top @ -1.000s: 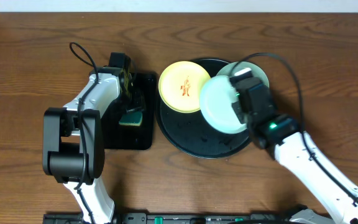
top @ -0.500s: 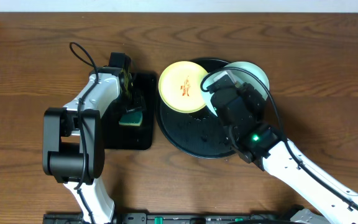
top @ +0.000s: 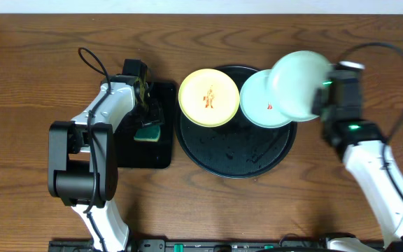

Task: Clean dirty plates on tray and stack at the side
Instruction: 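Lift the cleaned pale green plate with the right gripper and carry it right, then set the plate down on the table right of the tray and release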

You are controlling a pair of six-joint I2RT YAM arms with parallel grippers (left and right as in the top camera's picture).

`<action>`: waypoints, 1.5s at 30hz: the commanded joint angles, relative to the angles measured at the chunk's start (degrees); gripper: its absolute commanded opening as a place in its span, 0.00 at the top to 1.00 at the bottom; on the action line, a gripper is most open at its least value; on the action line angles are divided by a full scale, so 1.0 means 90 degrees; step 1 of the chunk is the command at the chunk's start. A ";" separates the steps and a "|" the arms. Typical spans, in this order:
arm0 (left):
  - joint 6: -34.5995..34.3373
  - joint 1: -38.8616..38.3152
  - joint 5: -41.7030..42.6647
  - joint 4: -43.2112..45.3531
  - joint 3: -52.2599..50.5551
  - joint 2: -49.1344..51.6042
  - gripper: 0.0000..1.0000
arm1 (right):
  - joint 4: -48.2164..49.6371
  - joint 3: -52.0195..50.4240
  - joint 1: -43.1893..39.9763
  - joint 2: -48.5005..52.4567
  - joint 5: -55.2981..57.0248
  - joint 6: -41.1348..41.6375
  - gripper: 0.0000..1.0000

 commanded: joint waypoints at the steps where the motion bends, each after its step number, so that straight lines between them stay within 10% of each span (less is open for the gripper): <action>1: 0.0058 0.0027 -0.0056 -0.0017 -0.0039 0.0049 0.29 | -0.0075 0.0102 -0.0928 -0.0039 -0.1311 0.1282 0.99; 29: 0.0039 0.0027 -0.0053 -0.0039 -0.0039 0.0049 0.28 | 0.0051 0.0097 -0.2630 0.2174 -0.1564 0.2035 0.99; 35: 0.0039 0.0027 -0.0053 -0.0039 -0.0039 0.0049 0.28 | 0.0189 0.0109 -0.2620 0.2164 -0.2273 0.1304 0.56; 45: 0.0039 0.0027 -0.0053 -0.0044 -0.0039 0.0049 0.28 | 0.0022 0.0624 -0.1695 0.2154 -0.4464 -0.0369 0.51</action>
